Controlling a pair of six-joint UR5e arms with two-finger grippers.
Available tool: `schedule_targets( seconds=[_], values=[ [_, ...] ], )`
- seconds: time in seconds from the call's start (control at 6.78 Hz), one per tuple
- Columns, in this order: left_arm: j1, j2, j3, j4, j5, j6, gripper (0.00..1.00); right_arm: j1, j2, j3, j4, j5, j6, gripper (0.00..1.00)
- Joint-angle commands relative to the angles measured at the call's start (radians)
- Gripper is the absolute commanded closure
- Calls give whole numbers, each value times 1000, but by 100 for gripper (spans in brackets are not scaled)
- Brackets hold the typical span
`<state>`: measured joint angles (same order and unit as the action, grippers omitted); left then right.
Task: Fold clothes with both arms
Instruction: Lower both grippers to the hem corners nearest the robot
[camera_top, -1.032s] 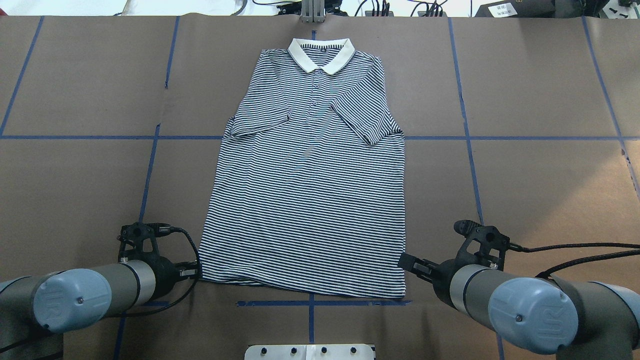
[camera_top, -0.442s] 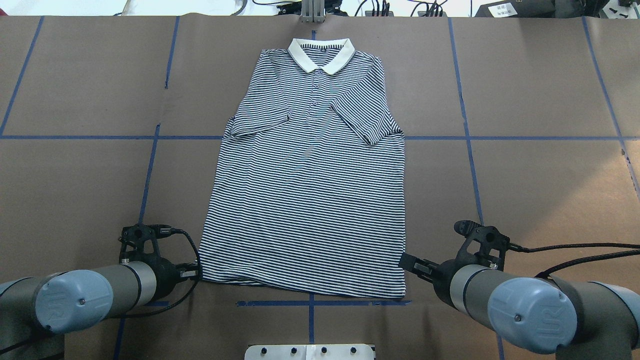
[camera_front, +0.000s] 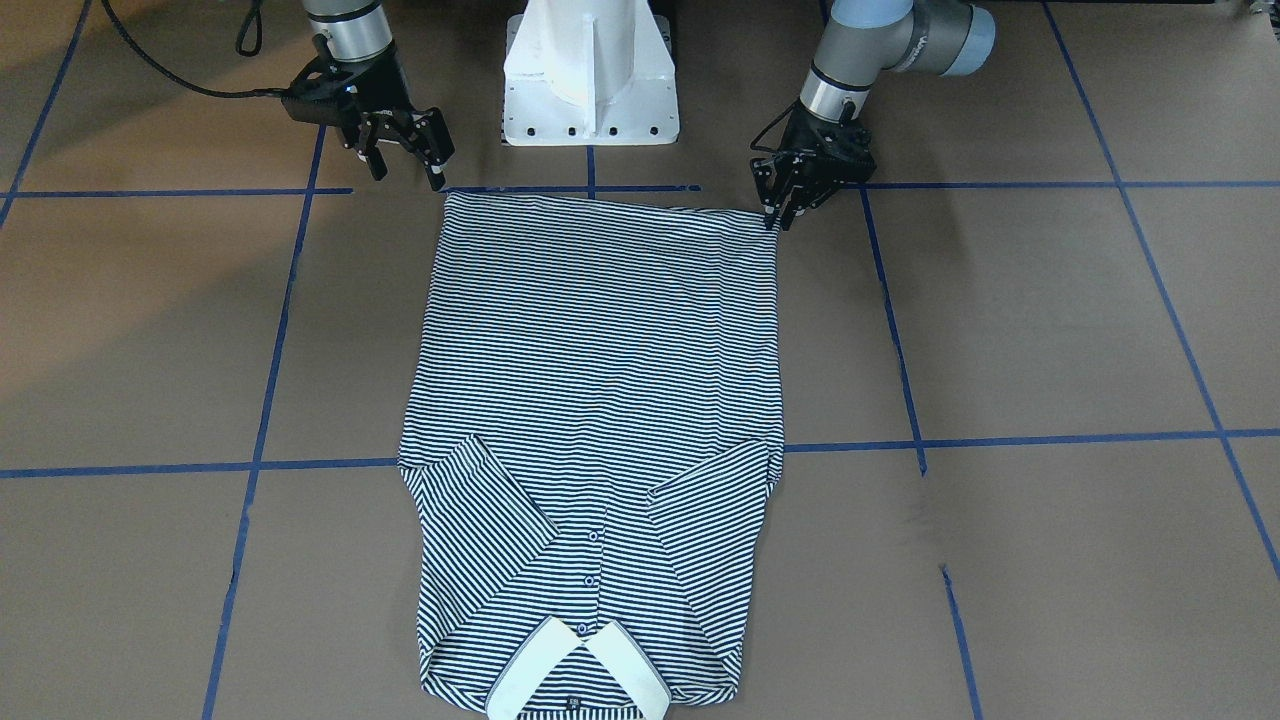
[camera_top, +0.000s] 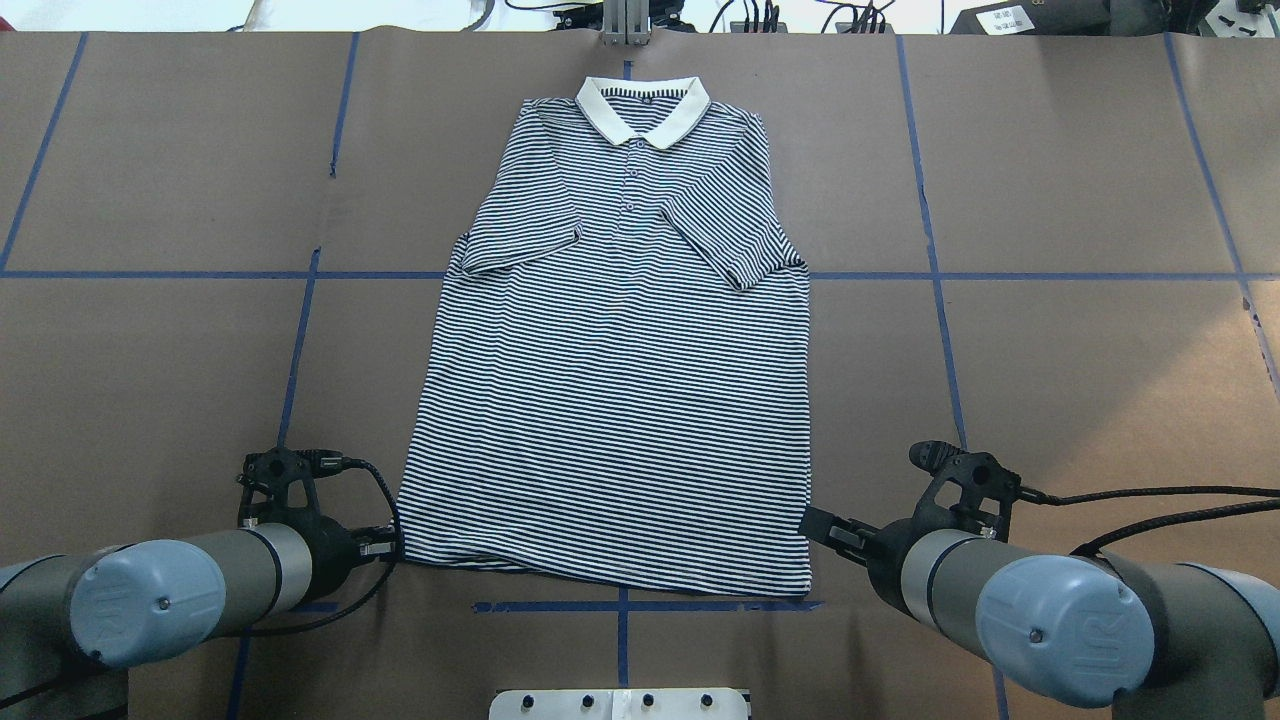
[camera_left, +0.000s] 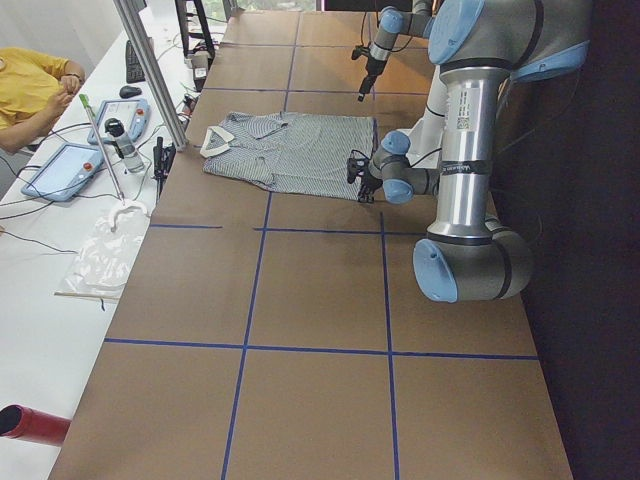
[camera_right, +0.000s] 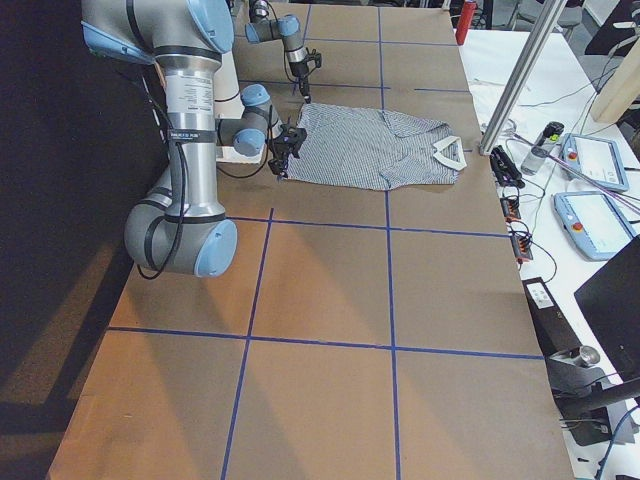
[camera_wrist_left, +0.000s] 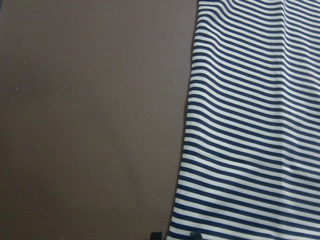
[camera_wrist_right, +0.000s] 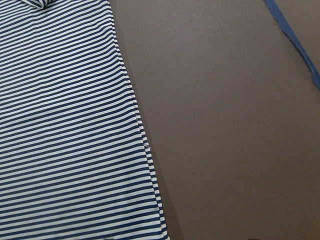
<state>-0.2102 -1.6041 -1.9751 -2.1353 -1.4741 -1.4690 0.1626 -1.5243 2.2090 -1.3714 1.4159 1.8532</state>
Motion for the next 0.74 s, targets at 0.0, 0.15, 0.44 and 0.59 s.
schedule_targets(
  seconds=[0.0,0.15,0.44,0.59],
  values=[
    [0,3,-1,0,0,1,65,0,1,0,0,0,0,8],
    [0,3,-1,0,0,1,65,0,0,0,0,0,0,8],
    [5,1,1,0,1,1,74,0,0,-2,0,0,1,8],
    [9,-2,2,2,1,1,80,0,1,-6,2,0,0,8]
  ],
)
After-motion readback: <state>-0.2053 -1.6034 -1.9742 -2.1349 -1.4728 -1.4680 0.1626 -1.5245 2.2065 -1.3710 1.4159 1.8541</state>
